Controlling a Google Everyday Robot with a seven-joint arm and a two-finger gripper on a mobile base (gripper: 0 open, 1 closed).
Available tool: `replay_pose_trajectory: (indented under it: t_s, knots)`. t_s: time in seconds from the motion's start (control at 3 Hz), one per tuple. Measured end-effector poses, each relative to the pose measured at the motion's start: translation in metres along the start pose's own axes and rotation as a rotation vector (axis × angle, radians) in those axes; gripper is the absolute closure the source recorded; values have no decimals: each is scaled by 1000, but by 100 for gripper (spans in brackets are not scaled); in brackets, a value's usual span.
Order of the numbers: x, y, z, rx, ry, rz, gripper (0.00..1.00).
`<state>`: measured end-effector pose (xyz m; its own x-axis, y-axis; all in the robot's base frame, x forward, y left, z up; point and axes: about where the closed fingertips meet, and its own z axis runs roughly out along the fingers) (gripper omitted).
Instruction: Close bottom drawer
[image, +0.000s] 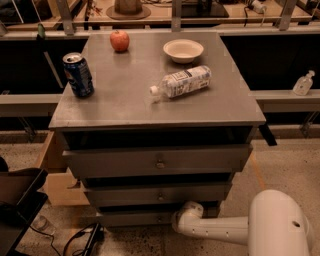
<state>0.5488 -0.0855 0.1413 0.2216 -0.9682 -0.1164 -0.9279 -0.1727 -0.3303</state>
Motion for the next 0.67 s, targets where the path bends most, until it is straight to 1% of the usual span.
replay_pose_trajectory:
  t_s: [0.33,0.67]
  knots:
    - [11,15,-28,-28,-19,18,100]
    - [32,31,-76,-37,-51,76,100]
